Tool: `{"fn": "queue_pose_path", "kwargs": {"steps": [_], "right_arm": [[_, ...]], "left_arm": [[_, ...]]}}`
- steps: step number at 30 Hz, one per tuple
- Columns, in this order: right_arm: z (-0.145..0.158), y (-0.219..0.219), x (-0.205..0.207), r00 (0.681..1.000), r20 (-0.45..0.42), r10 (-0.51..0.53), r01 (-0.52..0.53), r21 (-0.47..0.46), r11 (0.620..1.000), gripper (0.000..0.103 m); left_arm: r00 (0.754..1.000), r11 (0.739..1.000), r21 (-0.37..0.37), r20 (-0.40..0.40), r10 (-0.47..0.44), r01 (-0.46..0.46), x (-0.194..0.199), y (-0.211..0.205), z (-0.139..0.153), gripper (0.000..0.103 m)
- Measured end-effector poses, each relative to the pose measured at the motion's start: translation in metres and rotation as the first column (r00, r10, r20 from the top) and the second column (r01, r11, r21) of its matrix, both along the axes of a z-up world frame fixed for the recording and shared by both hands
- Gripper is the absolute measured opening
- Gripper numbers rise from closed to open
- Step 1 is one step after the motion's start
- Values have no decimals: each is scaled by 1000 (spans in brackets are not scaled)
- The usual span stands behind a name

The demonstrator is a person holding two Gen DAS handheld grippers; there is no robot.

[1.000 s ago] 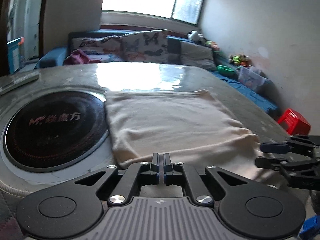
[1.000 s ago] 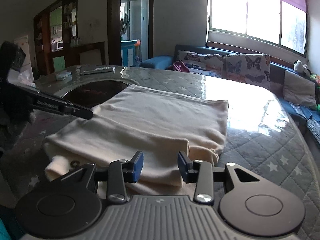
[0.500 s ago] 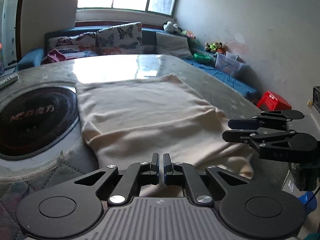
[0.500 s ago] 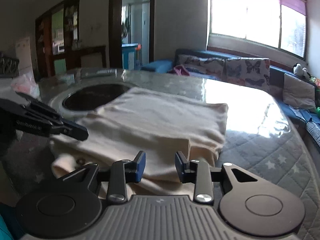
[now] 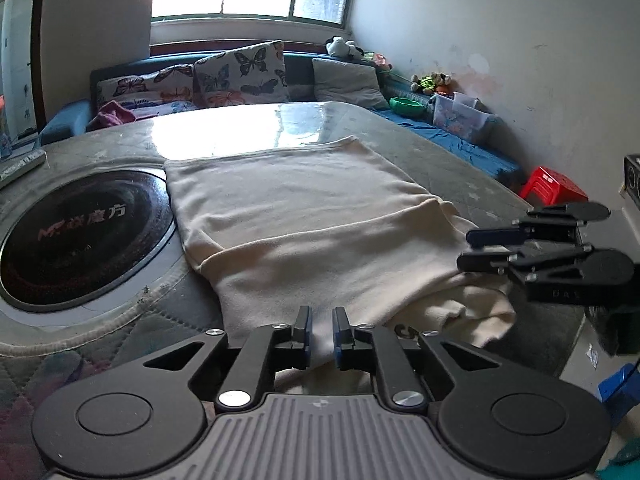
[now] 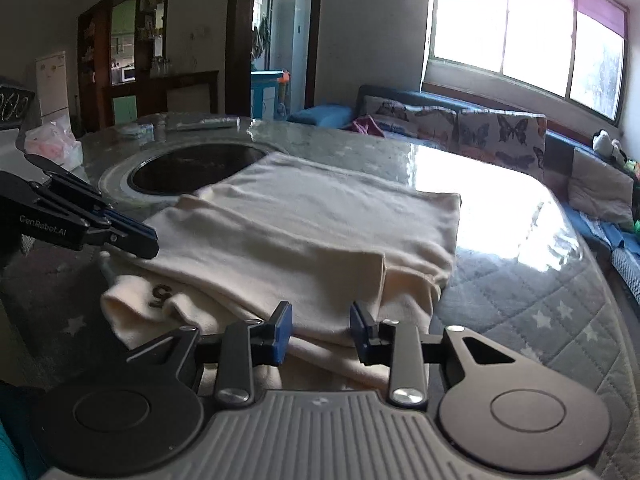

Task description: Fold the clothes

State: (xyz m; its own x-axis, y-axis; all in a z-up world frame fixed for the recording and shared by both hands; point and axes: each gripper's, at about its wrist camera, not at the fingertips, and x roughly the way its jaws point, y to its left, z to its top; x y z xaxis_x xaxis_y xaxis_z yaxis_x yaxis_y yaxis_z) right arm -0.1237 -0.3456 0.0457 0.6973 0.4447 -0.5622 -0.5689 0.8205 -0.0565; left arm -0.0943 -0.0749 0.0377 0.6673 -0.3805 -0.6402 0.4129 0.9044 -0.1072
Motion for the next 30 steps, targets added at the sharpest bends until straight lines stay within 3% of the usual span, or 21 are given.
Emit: {"fn": "queue_pose_path", "kwargs": {"steps": [2, 4, 6, 11, 14, 25, 30], "right_arm": [[4, -1, -3, 1000, 4, 12, -12, -7, 1000, 33], [6, -3, -7, 1000, 10, 20, -20, -23, 1000, 44], [7, -5, -10, 1000, 12, 24, -24, -38, 999, 45], [9, -11, -19, 999, 13, 35, -34, -75, 997, 52], [10, -14, -24, 999, 18, 43, -41, -100, 994, 58], [6, -22, -40, 994, 22, 106, -99, -212, 972, 66], [2, -17, -46, 985, 29, 170, -158, -245, 957, 70]], "left_arm": [[1000, 999, 22, 10, -23, 23, -6, 2, 2, 15], [997, 996, 56, 28, -67, 65, -15, 3, 5, 16], [991, 987, 105, 52, -125, 119, -25, 1, 6, 19], [959, 944, 231, 104, -264, 235, -45, -16, -1, 30], [937, 915, 285, 121, -328, 284, -51, -27, -7, 31], [915, 899, 306, 156, -371, 313, -45, -43, -18, 29], [918, 910, 276, 164, -361, 309, -40, -38, -16, 11]]}}
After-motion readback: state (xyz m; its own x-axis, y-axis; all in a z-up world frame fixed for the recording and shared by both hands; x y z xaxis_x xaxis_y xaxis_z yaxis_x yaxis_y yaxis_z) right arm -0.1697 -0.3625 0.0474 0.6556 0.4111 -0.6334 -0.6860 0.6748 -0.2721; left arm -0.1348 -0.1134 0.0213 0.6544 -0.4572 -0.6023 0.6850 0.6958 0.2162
